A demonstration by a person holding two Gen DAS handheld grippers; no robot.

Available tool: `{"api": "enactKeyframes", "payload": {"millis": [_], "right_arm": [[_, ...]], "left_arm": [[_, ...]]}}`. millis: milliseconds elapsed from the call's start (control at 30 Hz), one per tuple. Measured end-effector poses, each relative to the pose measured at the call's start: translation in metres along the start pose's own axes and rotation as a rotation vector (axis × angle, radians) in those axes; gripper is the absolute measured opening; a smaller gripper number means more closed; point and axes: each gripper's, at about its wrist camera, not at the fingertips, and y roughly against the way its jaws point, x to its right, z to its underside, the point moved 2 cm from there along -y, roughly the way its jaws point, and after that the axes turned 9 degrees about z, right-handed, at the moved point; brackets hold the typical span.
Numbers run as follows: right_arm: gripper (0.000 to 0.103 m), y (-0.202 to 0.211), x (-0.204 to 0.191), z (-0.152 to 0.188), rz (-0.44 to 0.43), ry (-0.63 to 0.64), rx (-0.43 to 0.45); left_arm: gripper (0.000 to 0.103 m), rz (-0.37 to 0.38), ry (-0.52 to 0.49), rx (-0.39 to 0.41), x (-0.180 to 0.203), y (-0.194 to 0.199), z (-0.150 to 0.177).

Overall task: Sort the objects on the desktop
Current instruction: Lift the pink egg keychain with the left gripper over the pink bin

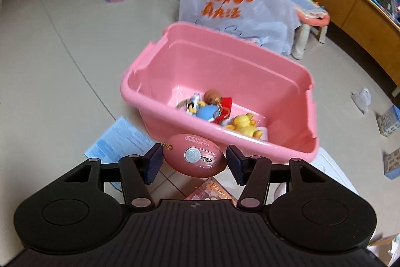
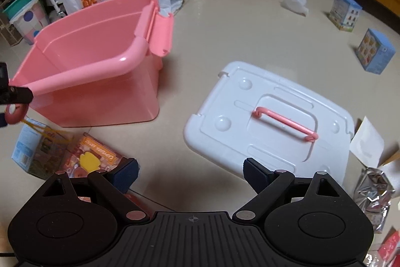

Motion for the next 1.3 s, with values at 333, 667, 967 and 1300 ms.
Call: {"api": "enactKeyframes", "payload": {"millis": [333,667,967,1300], "right_arm": [[0.089,0.025,0.006,-0.002,-0.023,0.029,0.024],[0.089,0.025,0.024,-0.002,-0.034,-0.017,0.01],[0.089,0.015,0.026,-0.002,-0.058,-0.048,-0.012],[0.089,-0.004,0.03,-0.001,-0.058,-0.108,-0.051]], "left_arm": [[0.057,-0.012,-0.048,0.073,0.024,0.047,-0.027],[0.057,-0.006,-0.075,0.128,0.042,0.058,-0.063],[0.057,-0.003,-0.098,0.174,0.056,0.056,-0.106],[0.057,-0.012,-0.13,0.14,0.067,0.016,-0.135]]}}
